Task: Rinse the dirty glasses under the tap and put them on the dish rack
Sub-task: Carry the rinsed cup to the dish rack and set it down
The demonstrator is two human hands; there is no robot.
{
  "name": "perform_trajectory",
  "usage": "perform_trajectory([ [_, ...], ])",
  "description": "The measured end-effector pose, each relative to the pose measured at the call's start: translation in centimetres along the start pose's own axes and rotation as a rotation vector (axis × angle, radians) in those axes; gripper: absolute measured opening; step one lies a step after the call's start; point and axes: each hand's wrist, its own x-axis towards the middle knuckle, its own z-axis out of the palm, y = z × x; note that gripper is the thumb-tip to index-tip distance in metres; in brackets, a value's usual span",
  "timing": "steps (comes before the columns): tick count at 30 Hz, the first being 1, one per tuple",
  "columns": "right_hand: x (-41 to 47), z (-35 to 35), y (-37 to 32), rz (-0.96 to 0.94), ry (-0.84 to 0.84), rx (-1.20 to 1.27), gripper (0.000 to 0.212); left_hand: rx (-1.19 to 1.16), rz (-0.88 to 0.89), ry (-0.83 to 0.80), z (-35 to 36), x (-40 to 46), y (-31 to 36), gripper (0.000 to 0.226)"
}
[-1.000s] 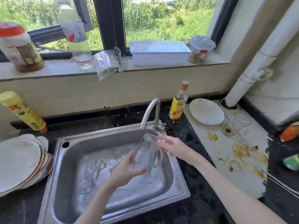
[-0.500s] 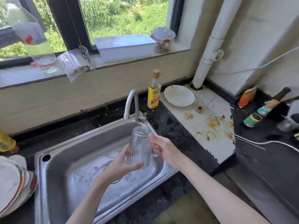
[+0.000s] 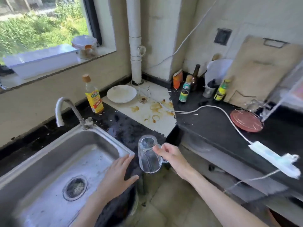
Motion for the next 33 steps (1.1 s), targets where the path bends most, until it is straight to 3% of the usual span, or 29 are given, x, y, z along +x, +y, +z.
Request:
perform_trajectory([
  [2,-3.5,-3.6,0.8,-0.008,0.082,0.013,0.049,0.052,0.091,-0.016,1.7,-0.3,3.4,0.098],
  [7,-13.9,-12.6,4.0,0.006,0.309,0.039,0.049,0.189,0.335,-0.050,5.7,-1.8,14.7,0.086],
  [19,-36.7,-30.3,10.0,0.110,0.947,0.105,0.055,0.284,0.910,-0.232,17.0,-1.9,38.0,0.072],
  [25,-39.7,-38.5,13.4,0.138,1.145,0.187,0.049,0.225,1.026,-0.318,22.6,1.4,47.0,0.089],
  [33,-36.7,-51.5,15.7,0.208,1.287,0.184,0.046,0.207,1.022,-0.375,28.9,11.2,57.8,0.080],
])
